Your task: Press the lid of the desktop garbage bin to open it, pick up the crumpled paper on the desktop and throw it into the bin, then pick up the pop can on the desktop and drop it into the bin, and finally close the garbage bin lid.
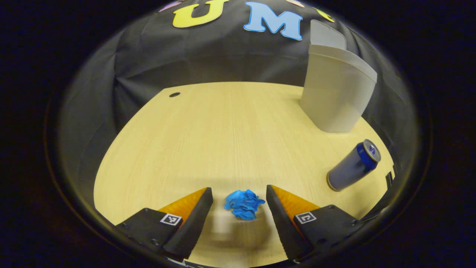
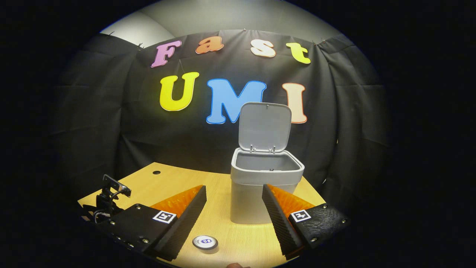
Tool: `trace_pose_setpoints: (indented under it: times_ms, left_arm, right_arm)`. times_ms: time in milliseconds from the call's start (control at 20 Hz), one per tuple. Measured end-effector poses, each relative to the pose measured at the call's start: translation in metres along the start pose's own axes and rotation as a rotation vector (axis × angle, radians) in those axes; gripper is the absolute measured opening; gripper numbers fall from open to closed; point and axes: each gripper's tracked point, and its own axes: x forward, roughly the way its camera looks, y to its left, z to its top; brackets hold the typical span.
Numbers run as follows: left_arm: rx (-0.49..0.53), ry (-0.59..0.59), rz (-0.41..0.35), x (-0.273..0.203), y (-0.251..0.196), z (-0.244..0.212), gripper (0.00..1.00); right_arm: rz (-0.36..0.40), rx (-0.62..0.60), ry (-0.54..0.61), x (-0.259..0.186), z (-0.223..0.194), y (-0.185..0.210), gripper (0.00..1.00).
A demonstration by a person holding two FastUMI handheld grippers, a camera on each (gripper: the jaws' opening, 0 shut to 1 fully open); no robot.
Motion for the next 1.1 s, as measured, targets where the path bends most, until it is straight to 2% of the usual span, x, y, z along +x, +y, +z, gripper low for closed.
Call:
trace_pose_setpoints:
  times_ms: [250,400,500,650,700,750,850,950,1000,1050,1100]
  left_arm:
    - [0.028,0.066,0.016,0.010,0.007,-0.016,0.95]
    - [0.048,0.048,0.019,0.006,0.008,-0.009,0.85]
    - [0.049,0.048,0.024,0.002,0.016,-0.004,0.71]
    - [0.045,0.044,0.031,-0.003,0.027,0.003,0.58]
    - [0.042,0.037,0.035,-0.006,0.031,0.008,0.58]
    - [0.039,0.039,0.037,-0.008,0.034,0.012,0.45]
    - [0.042,0.023,0.043,-0.015,0.041,0.025,0.44]
    - [0.045,0.008,0.057,-0.022,0.049,0.041,0.32]
    - [0.041,0.002,0.064,-0.026,0.053,0.050,0.32]
    - [0.036,0.001,0.062,-0.032,0.055,0.059,0.25]
    - [0.038,-0.010,0.060,-0.039,0.058,0.072,0.24]
  right_arm:
    - [-0.015,0.000,0.005,-0.001,-0.004,-0.009,0.96]
    - [-0.023,0.015,0.008,0.001,-0.005,-0.014,0.96]
    - [-0.023,0.028,0.014,0.004,-0.008,-0.016,0.96]
    - [-0.022,0.047,0.017,0.005,-0.010,-0.019,0.96]
    - [-0.023,0.049,0.016,0.005,-0.009,-0.019,0.96]
    - [-0.022,0.050,0.017,0.006,-0.011,-0.020,0.96]
    - [-0.022,0.050,0.016,0.006,-0.011,-0.021,0.96]
    - [-0.019,0.050,0.012,0.006,-0.010,-0.023,0.96]
    - [-0.020,0.049,0.010,0.006,-0.009,-0.024,0.96]
    - [-0.018,0.049,0.008,0.006,-0.009,-0.024,0.96]
    - [-0.016,0.049,0.005,0.007,-0.008,-0.025,0.96]
